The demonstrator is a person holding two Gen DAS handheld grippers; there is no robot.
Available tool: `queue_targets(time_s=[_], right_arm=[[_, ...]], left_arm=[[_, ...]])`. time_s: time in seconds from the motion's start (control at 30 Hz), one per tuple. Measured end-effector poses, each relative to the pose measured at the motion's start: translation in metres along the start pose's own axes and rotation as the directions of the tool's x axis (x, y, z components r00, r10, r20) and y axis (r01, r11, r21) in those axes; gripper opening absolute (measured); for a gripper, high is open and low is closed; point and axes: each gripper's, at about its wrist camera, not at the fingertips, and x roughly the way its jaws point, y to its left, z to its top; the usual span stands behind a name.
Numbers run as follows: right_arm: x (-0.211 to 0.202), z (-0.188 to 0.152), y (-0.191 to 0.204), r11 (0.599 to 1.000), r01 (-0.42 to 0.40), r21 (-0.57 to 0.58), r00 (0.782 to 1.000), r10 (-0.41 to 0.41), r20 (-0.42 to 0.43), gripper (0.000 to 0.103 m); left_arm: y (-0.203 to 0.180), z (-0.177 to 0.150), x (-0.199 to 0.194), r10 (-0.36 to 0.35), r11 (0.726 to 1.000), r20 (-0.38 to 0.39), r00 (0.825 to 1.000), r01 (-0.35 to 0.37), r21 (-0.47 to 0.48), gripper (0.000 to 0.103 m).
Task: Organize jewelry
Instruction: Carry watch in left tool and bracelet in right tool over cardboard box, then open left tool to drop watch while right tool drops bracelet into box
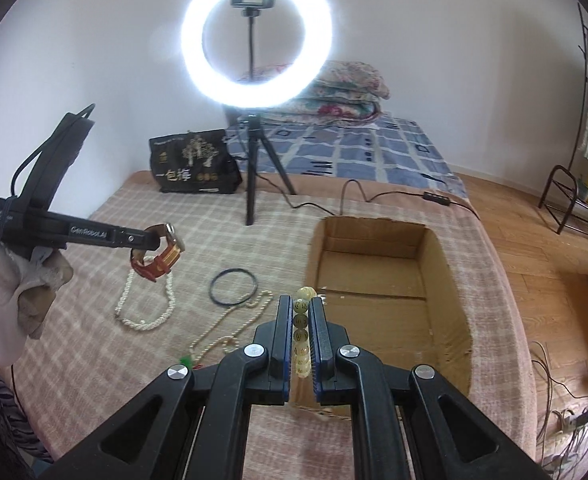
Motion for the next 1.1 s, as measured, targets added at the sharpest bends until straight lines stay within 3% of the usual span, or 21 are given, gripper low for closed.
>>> queue_targets(time_s=[0.67,1.1], right_arm=[[0.024,-0.012,-0.05,0.996,0.079,0.029,0.993,-0.076,-0.088,0.005],[0.028,-0.021,-0.069,0.996,0.082,0.047,0.989,-0.075,-0.125,0.006]], left_arm=[[-0.1,0.037,0.069,-0.06,0.995,-0.018,0.998,0.061,0.083,0.005],[-0.13,0.04,0.095,-0.042,0.993,-0.035,0.999,0.046,0.107,0.005]])
